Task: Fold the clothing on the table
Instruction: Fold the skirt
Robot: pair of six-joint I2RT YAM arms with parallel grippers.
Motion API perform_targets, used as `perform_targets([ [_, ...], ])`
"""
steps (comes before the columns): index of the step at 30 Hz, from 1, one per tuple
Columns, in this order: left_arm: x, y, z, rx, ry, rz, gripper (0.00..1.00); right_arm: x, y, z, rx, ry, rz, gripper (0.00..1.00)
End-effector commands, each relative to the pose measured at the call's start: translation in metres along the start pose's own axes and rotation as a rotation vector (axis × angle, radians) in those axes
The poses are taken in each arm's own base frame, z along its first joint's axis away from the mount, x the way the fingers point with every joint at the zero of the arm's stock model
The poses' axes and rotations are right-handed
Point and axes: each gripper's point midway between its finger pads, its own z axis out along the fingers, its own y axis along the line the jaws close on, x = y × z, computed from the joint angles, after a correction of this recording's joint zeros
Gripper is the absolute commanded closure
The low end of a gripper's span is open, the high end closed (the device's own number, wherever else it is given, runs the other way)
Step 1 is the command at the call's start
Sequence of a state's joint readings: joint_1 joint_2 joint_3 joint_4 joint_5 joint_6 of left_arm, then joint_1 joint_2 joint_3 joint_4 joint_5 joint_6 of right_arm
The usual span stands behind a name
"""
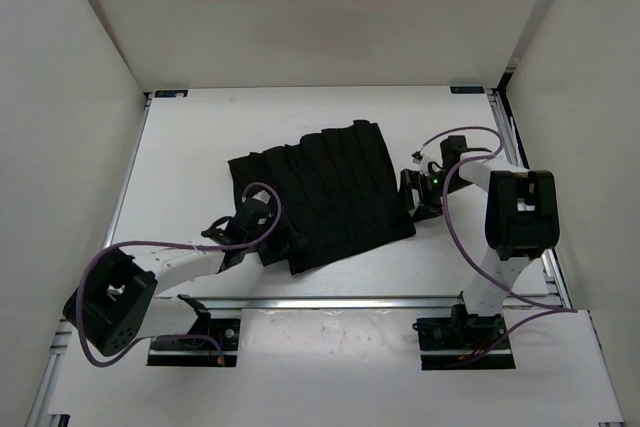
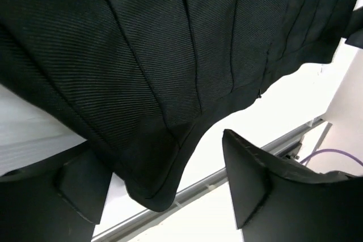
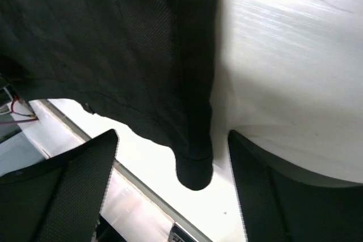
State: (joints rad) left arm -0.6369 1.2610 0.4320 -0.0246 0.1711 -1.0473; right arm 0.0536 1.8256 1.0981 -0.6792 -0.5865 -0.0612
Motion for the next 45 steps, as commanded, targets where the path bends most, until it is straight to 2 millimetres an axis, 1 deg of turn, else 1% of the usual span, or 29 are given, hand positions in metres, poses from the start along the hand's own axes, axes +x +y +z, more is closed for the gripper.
perform_targets([
  [1,0.011,0.020,-0.003,-0.070,0.029,0.024,0.19,0.014,-0.023,0.011,0.076,0.034,-0.016,0.19],
  [3,0.010,0.024,-0.005,-0.079,0.023,0.029,0.26,0.015,-0.020,0.012,0.068,0.037,-0.022,0.36],
  [7,0.013,0.035,-0.012,-0.076,0.025,-0.019,0.51,0.017,-0.019,0.013,0.056,0.043,-0.027,1.00],
  [11,0.012,0.039,-0.023,-0.042,0.010,-0.076,0.97,0.020,-0.016,0.007,0.039,0.055,-0.023,1.00],
  [12,0.008,0.038,-0.027,-0.034,-0.007,-0.085,1.00,0.021,-0.011,0.004,0.015,0.063,-0.025,1.00],
  [15,-0.019,0.038,-0.035,0.012,-0.064,-0.112,1.00,-0.005,-0.003,-0.009,-0.030,0.007,-0.038,1.00],
  [17,-0.049,0.034,-0.037,0.043,-0.082,-0.143,1.00,-0.036,0.007,-0.023,-0.061,-0.069,-0.062,1.00],
  [18,-0.079,0.024,-0.042,0.070,-0.136,-0.135,1.00,-0.059,0.015,-0.031,-0.082,-0.112,-0.075,1.00],
  [19,-0.089,0.025,-0.035,0.064,-0.115,-0.148,1.00,-0.085,0.025,-0.041,-0.106,-0.155,-0.111,1.00],
  [20,-0.117,0.014,-0.030,0.070,-0.115,-0.126,1.00,-0.112,0.043,-0.057,-0.119,-0.204,-0.168,0.99],
  [21,-0.154,-0.022,-0.036,0.130,-0.155,-0.052,1.00,-0.122,0.050,-0.055,-0.135,-0.204,-0.186,1.00],
  [22,-0.166,-0.023,-0.020,0.117,-0.122,-0.036,1.00,-0.148,0.061,-0.068,-0.134,-0.259,-0.253,1.00],
  [24,-0.233,-0.088,-0.013,0.199,-0.161,0.068,1.00,-0.180,0.087,-0.088,-0.151,-0.337,-0.351,1.00],
  [25,-0.248,-0.108,-0.013,0.221,-0.187,0.119,1.00,-0.199,0.109,-0.112,-0.188,-0.407,-0.396,1.00],
  [26,-0.277,-0.142,-0.025,0.265,-0.256,0.175,1.00,-0.211,0.125,-0.131,-0.223,-0.468,-0.424,1.00],
  [27,-0.292,-0.175,-0.036,0.302,-0.312,0.239,1.00,-0.219,0.133,-0.148,-0.244,-0.522,-0.440,1.00],
  [28,-0.291,-0.189,-0.037,0.315,-0.331,0.293,1.00,-0.219,0.141,-0.159,-0.255,-0.543,-0.428,1.00],
  [29,-0.295,-0.201,-0.049,0.321,-0.370,0.321,1.00,-0.218,0.133,-0.159,-0.252,-0.549,-0.410,1.00],
  [30,-0.288,-0.197,-0.051,0.304,-0.378,0.331,1.00,-0.211,0.135,-0.166,-0.248,-0.554,-0.406,1.00],
  [31,-0.267,-0.172,-0.035,0.269,-0.323,0.301,1.00,-0.198,0.124,-0.156,-0.235,-0.514,-0.377,1.00],
  [32,-0.257,-0.172,-0.041,0.292,-0.326,0.279,1.00,-0.178,0.109,-0.135,-0.231,-0.443,-0.345,1.00],
  [33,-0.228,-0.142,-0.032,0.279,-0.279,0.247,1.00,-0.154,0.083,-0.117,-0.219,-0.372,-0.276,1.00],
  [34,-0.194,-0.102,-0.013,0.242,-0.209,0.173,1.00,-0.143,0.071,-0.112,-0.212,-0.350,-0.252,1.00],
  [35,-0.179,-0.096,-0.021,0.248,-0.202,0.143,1.00,-0.118,0.056,-0.096,-0.203,-0.281,-0.225,1.00],
  [36,-0.152,-0.072,-0.018,0.230,-0.187,0.131,1.00,-0.093,0.041,-0.084,-0.183,-0.215,-0.193,1.00],
  [40,-0.061,0.003,-0.016,0.134,-0.087,0.044,0.99,-0.027,0.012,-0.058,-0.159,-0.038,-0.115,1.00],
  [42,-0.038,0.024,-0.020,0.118,-0.065,-0.002,0.98,0.003,0.007,-0.047,-0.161,0.034,-0.084,1.00],
  [44,-0.023,0.045,-0.026,0.082,-0.064,-0.039,0.96,0.016,0.007,-0.046,-0.162,0.055,-0.074,1.00],
  [45,-0.029,0.044,-0.032,0.096,-0.100,-0.035,0.95,0.019,0.005,-0.045,-0.154,0.051,-0.077,1.00],
])
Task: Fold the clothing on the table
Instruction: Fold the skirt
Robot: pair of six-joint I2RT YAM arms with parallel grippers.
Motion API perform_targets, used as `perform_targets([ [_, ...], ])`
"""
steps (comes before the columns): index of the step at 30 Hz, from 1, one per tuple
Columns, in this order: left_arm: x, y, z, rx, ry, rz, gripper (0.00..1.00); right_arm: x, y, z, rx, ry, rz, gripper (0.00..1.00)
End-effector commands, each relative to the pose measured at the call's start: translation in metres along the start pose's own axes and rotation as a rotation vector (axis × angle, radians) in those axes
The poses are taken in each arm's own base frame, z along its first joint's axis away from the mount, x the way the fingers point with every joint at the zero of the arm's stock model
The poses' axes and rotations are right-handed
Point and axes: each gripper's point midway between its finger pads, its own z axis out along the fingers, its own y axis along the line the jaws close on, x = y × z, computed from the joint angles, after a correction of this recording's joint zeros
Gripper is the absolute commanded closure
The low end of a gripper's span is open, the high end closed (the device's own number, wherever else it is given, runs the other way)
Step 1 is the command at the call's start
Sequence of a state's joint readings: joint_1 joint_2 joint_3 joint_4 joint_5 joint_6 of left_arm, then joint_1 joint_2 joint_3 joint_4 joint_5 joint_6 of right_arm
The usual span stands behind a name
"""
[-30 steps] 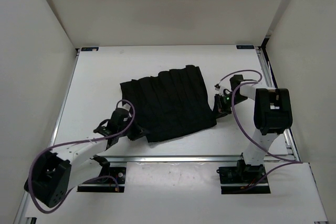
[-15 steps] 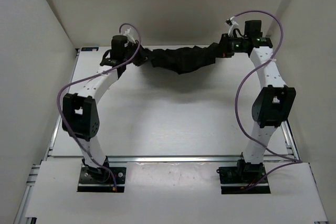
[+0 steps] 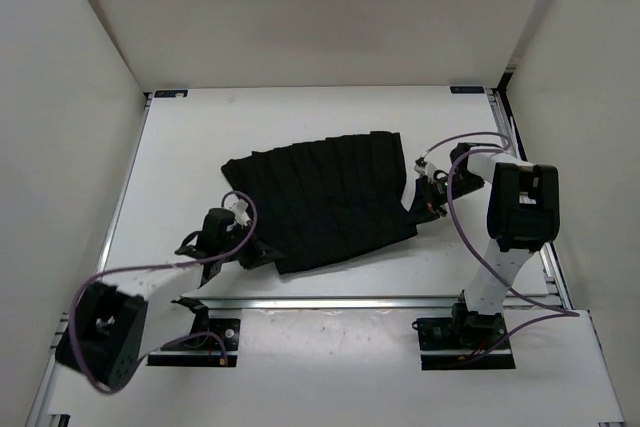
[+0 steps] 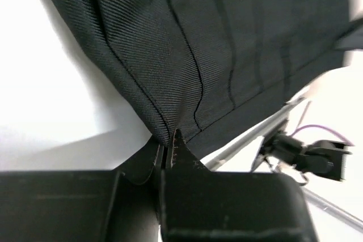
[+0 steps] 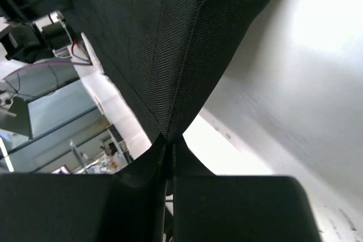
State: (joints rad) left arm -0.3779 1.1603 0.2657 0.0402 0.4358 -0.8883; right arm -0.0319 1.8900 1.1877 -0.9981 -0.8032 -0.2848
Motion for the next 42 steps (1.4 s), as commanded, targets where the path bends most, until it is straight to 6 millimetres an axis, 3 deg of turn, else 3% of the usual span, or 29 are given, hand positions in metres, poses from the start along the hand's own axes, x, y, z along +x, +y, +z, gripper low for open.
perform_targets([
  [1,-0.021,0.004,-0.018,0.009,-0.150,-0.017,0.94,-0.003,-0.013,-0.021,0.092,-0.059,-0.126,1.00],
  [4,-0.023,0.012,-0.033,0.007,-0.174,-0.054,0.91,-0.001,-0.018,-0.021,0.120,-0.064,-0.156,1.00],
  [7,-0.021,0.019,-0.042,-0.013,-0.186,-0.043,0.82,0.002,-0.022,-0.020,0.156,-0.053,-0.224,1.00],
  [8,-0.019,0.019,-0.044,-0.006,-0.184,-0.035,0.75,0.001,-0.021,-0.019,0.162,-0.046,-0.238,0.99],
  [10,-0.013,0.022,-0.043,-0.006,-0.172,-0.037,0.61,0.009,-0.028,-0.012,0.197,-0.008,-0.246,0.81],
  [11,-0.009,0.019,-0.042,0.002,-0.165,-0.033,0.42,0.015,-0.029,-0.009,0.199,0.017,-0.242,0.56],
  [12,-0.003,0.019,-0.040,0.001,-0.150,-0.030,0.02,0.018,-0.030,-0.008,0.195,0.023,-0.234,0.43],
  [15,0.010,0.013,-0.040,-0.007,-0.115,0.003,0.02,0.018,-0.027,-0.015,0.168,-0.023,-0.194,0.23],
  [18,0.012,0.001,-0.044,0.010,-0.149,0.015,0.02,0.018,-0.030,-0.016,0.169,-0.056,-0.168,0.16],
  [24,0.015,-0.011,-0.033,0.049,-0.198,-0.098,0.01,0.022,-0.046,-0.013,0.250,-0.054,-0.172,0.19],
  [29,0.031,-0.021,-0.015,-0.049,-0.080,0.021,0.01,0.016,-0.048,-0.009,0.269,-0.070,-0.168,0.23],
  [32,0.028,-0.027,-0.009,-0.081,-0.059,0.052,0.01,0.012,-0.044,-0.004,0.273,-0.075,-0.177,0.23],
  [34,0.026,-0.020,-0.004,-0.110,-0.059,0.046,0.01,0.007,-0.044,-0.004,0.272,-0.092,-0.167,0.25],
  [38,0.027,-0.028,0.000,-0.097,-0.042,0.069,0.01,0.007,-0.045,-0.001,0.275,-0.087,-0.153,0.27],
  [42,0.039,-0.040,0.006,-0.078,0.009,0.117,0.03,0.017,-0.048,0.006,0.264,-0.056,-0.142,0.24],
])
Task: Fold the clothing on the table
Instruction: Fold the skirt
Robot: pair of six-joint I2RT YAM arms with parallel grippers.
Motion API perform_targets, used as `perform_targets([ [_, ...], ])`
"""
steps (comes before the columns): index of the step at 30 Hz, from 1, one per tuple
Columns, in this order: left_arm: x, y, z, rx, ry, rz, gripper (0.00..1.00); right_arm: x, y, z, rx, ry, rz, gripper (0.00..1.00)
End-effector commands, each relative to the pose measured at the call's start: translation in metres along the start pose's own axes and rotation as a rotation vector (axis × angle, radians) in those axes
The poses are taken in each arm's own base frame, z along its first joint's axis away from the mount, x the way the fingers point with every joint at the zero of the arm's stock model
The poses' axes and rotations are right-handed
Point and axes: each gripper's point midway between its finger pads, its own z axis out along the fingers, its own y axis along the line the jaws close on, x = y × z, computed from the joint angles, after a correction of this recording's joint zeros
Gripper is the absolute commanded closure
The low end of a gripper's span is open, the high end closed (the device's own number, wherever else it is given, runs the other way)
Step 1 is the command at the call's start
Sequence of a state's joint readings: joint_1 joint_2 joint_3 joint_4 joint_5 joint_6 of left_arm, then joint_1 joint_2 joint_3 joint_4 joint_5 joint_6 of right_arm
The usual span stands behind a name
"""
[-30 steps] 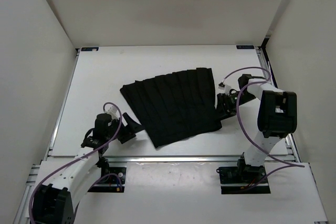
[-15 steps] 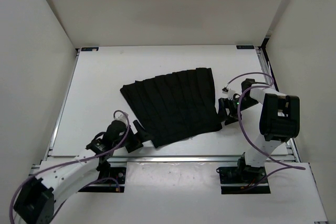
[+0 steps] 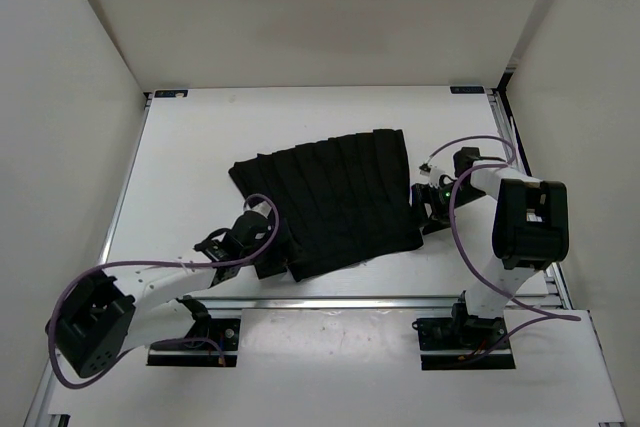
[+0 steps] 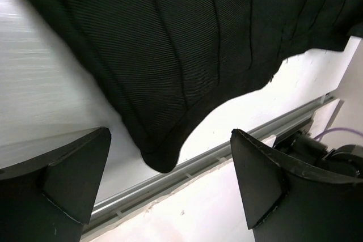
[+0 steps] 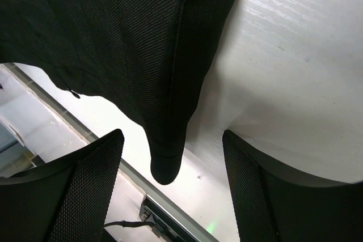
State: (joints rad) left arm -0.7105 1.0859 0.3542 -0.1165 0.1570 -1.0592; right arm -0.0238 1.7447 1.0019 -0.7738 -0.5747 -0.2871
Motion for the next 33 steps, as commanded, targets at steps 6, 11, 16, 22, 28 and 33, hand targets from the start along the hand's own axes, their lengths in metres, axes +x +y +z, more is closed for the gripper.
perform_targets([
  [6,0.017,-0.013,0.009,0.027,0.066,0.083,0.18,0.018,-0.002,0.012,0.000,0.037,0.014,0.30],
  [11,0.020,-0.015,0.008,0.039,0.077,0.076,0.28,0.021,0.000,0.010,-0.010,0.050,0.023,0.37],
  [16,0.026,-0.014,0.008,0.047,0.084,0.077,0.26,0.022,-0.001,0.010,-0.008,0.051,0.017,0.34],
  [22,0.030,-0.013,0.012,0.055,0.111,0.072,0.84,0.017,0.000,0.008,-0.001,0.047,0.010,0.44],
  [28,0.021,-0.013,0.000,0.073,0.079,0.044,1.00,0.014,0.005,0.003,-0.007,0.045,-0.008,1.00],
  [33,0.008,-0.017,-0.023,0.121,0.055,-0.015,1.00,0.004,0.033,-0.018,-0.067,0.058,-0.071,1.00],
])
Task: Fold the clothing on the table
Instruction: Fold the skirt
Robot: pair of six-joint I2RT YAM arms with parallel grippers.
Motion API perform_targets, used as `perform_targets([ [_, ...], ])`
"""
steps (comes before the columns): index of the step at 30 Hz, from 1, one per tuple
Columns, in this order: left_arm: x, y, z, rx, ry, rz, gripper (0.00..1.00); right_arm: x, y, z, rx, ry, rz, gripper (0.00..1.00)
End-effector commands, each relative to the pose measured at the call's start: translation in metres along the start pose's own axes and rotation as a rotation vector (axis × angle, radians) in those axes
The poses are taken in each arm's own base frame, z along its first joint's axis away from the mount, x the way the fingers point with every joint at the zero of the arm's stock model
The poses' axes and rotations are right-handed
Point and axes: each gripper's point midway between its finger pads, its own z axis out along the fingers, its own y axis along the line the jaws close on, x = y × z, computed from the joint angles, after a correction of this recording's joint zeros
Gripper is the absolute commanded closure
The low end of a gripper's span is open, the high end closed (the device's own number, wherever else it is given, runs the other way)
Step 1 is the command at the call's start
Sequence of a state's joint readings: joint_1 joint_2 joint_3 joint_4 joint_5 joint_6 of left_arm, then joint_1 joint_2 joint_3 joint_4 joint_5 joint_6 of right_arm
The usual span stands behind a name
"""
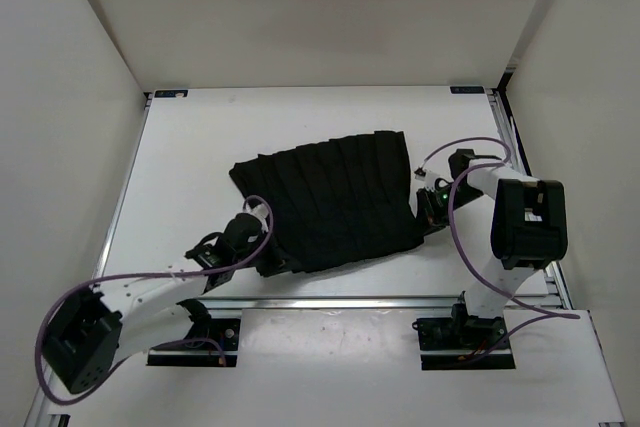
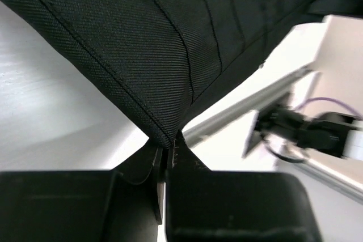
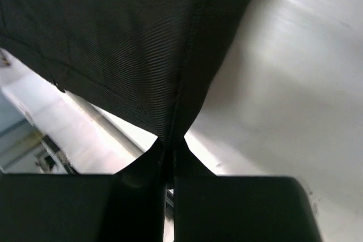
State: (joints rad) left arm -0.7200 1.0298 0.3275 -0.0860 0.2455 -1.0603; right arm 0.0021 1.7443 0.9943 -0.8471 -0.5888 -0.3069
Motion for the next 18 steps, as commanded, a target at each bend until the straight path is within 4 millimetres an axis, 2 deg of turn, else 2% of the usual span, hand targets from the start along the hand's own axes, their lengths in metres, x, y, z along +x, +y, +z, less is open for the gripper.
perform_targets([
  [1,-0.004,-0.010,-0.021,0.052,-0.002,-0.028,1.00,-0.015,0.027,-0.027,-0.045,-0.013,-0.091,1.00],
  [5,-0.013,-0.027,-0.050,0.129,-0.036,-0.070,1.00,-0.023,0.050,-0.060,-0.073,-0.038,-0.171,1.00],
  [9,0.002,-0.024,-0.067,0.154,-0.002,-0.126,1.00,-0.016,0.073,-0.079,-0.097,-0.042,-0.287,1.00],
  [14,0.012,-0.027,-0.093,0.202,-0.003,-0.136,1.00,0.024,0.084,-0.074,-0.032,0.016,-0.331,1.00],
  [16,0.015,-0.027,-0.101,0.217,-0.005,-0.135,1.00,0.031,0.095,-0.076,0.031,-0.048,-0.415,1.00],
  [17,0.017,-0.027,-0.105,0.224,-0.004,-0.135,1.00,0.033,0.090,-0.071,0.076,-0.067,-0.412,1.00],
  [18,0.016,-0.030,-0.110,0.246,-0.018,-0.124,1.00,0.037,0.101,-0.075,0.114,-0.113,-0.486,1.00],
])
